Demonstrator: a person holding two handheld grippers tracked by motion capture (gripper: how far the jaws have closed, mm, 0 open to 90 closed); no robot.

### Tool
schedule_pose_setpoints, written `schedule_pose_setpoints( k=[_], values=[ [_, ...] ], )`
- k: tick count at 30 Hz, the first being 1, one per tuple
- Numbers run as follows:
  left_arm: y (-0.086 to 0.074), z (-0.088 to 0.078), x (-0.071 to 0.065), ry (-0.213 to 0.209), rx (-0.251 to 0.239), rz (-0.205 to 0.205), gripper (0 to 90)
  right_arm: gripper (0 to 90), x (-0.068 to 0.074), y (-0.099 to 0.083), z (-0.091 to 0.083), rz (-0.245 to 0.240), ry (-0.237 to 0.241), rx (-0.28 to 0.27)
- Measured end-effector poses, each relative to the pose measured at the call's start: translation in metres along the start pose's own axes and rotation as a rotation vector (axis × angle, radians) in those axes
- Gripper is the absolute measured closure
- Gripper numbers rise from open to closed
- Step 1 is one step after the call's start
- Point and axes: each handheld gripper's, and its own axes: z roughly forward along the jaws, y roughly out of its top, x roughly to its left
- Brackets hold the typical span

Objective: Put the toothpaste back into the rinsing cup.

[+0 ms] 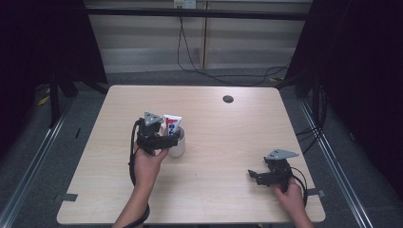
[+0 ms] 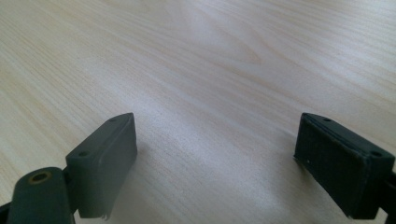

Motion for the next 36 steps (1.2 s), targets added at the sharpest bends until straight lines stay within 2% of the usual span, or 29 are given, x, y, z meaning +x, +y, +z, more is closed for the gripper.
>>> schedule_pose_setpoints(
  k=[2, 11, 28, 29, 32, 36],
  values=[
    [0.0, -0.001, -0.001, 0.0, -0.001, 0.009, 16.9, 12.4, 0.0, 0.0, 0.0, 0.0, 0.0, 0.0],
    [-0.002, -0.007, 0.002, -0.008, -0.004, 0.002, 16.9, 12.4, 0.0, 0.0, 0.0, -0.001, 0.0, 0.0],
    [-0.009, -0.022, 0.015, -0.027, 0.0, -0.006, 16.9, 12.4, 0.0, 0.0, 0.0, -0.001, 0.0, 0.0],
    [-0.009, -0.022, 0.016, -0.038, 0.017, 0.004, 16.9, 12.4, 0.0, 0.0, 0.0, -0.001, 0.0, 0.0],
    [-0.01, -0.025, 0.018, -0.047, 0.015, -0.002, 16.3, 12.4, 0.0, 0.0, 0.0, -0.002, -0.001, -0.001],
    [-0.01, -0.027, 0.02, -0.042, 0.014, -0.006, 16.5, 12.4, 0.0, 0.0, 0.0, -0.002, -0.001, -0.001]
  ],
)
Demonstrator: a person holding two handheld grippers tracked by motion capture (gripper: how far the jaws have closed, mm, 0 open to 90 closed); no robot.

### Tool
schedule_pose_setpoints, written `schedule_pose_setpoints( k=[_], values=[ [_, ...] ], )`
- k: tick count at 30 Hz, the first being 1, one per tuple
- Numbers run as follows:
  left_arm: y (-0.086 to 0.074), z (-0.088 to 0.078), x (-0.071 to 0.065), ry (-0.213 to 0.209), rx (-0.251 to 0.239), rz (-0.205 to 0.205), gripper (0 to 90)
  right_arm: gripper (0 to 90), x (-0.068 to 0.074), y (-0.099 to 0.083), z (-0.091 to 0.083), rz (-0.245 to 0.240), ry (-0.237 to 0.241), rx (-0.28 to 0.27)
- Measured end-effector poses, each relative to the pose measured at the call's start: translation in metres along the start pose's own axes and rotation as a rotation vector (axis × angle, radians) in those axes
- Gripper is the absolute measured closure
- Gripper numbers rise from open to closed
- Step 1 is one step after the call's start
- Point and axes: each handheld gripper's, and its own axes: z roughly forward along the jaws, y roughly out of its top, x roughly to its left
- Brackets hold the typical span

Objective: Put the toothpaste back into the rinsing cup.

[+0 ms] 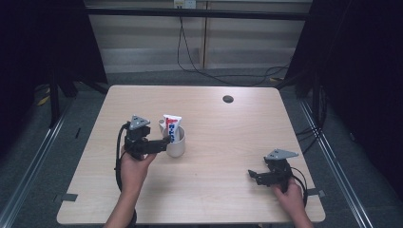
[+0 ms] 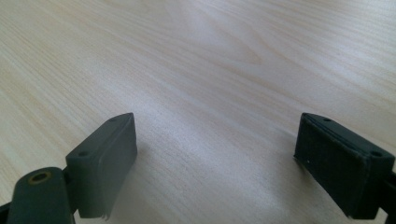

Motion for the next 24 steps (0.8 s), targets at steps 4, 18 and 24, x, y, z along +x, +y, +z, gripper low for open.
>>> schedule_pose_setpoints(
  k=[4, 18, 24],
  values=[
    [-0.001, -0.003, 0.003, 0.005, 0.004, 0.004, 16.5, 12.4, 0.0, 0.0, 0.0, 0.0, 0.0, 0.0],
    [-0.007, -0.013, 0.016, 0.013, -0.003, 0.001, 16.5, 12.4, 0.0, 0.0, 0.0, 0.001, 0.001, 0.001],
    [-0.012, -0.016, 0.019, 0.02, 0.005, 0.003, 16.4, 12.4, 0.0, 0.0, 0.0, 0.0, 0.0, 0.0]
  ],
)
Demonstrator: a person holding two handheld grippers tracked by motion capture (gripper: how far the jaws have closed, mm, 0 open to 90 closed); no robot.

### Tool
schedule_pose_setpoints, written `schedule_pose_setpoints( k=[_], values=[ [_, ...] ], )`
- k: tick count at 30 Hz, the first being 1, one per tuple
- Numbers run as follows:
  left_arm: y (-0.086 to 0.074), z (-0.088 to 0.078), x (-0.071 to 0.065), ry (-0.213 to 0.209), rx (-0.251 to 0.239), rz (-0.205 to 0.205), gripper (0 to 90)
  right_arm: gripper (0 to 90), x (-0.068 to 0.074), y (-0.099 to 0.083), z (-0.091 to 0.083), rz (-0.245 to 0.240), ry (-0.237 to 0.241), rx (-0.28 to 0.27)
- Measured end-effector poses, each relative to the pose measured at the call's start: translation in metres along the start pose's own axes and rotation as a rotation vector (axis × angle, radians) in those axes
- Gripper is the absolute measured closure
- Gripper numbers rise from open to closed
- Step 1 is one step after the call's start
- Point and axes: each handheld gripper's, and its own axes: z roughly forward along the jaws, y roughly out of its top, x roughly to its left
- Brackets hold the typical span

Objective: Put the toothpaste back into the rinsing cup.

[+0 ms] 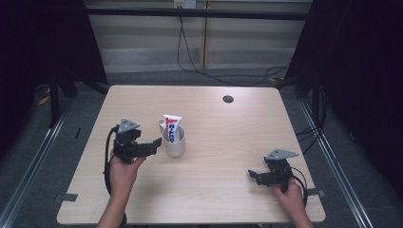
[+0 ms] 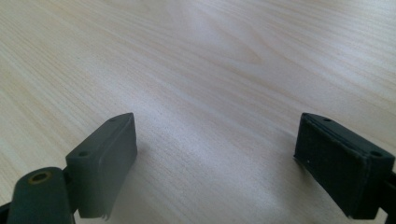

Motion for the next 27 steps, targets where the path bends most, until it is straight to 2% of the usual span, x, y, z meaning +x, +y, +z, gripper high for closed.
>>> schedule_pose_setpoints(
  k=[15, 27],
  values=[
    [-0.017, -0.006, 0.011, 0.019, 0.001, -0.017, 16.3, 12.4, 0.0, 0.0, 0.0, 0.0, 0.0, 0.0],
    [-0.04, 0.001, 0.019, 0.009, 0.026, -0.014, 16.0, 12.4, 0.0, 0.0, 0.0, 0.0, 0.0, 0.0]
  ],
)
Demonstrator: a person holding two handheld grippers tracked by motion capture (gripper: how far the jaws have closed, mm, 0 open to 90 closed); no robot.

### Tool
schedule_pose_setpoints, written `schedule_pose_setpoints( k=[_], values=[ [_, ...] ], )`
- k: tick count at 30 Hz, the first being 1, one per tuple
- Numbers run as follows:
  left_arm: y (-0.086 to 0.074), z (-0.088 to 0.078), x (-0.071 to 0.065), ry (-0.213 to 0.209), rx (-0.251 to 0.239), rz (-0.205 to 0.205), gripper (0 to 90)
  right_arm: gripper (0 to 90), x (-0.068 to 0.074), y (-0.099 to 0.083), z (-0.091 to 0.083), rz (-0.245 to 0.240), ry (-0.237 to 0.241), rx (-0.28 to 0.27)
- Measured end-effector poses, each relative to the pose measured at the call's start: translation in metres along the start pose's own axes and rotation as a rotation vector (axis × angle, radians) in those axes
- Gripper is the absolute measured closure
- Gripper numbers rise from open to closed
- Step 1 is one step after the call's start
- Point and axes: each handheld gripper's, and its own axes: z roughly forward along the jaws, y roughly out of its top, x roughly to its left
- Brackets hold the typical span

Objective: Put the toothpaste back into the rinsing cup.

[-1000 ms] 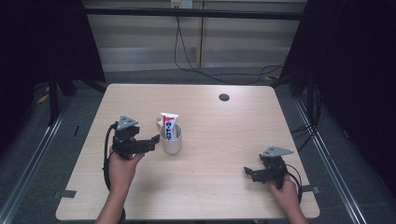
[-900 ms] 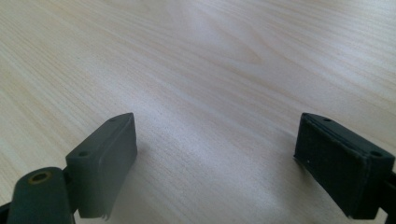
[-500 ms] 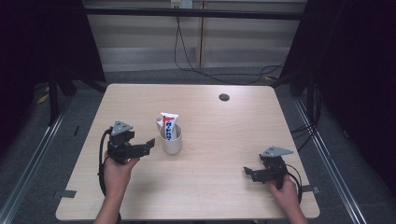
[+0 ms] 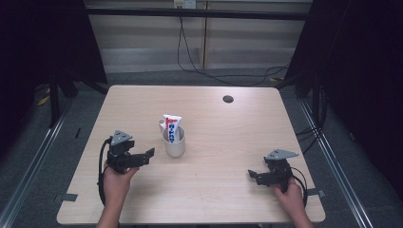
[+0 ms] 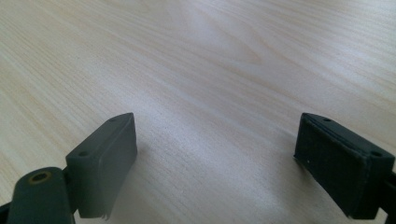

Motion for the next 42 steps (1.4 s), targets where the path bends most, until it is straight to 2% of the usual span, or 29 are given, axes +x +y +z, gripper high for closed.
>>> schedule_pose_setpoints(
  k=[18, 42],
  values=[
    [-0.022, 0.009, 0.007, 0.002, 0.037, -0.026, 15.9, 12.4, 0.0, 0.0, 0.0, 0.0, 0.0, 0.0],
    [-0.039, 0.016, 0.011, 0.025, 0.079, -0.02, 15.8, 12.4, 0.0, 0.0, 0.0, 0.001, 0.001, 0.001]
  ],
)
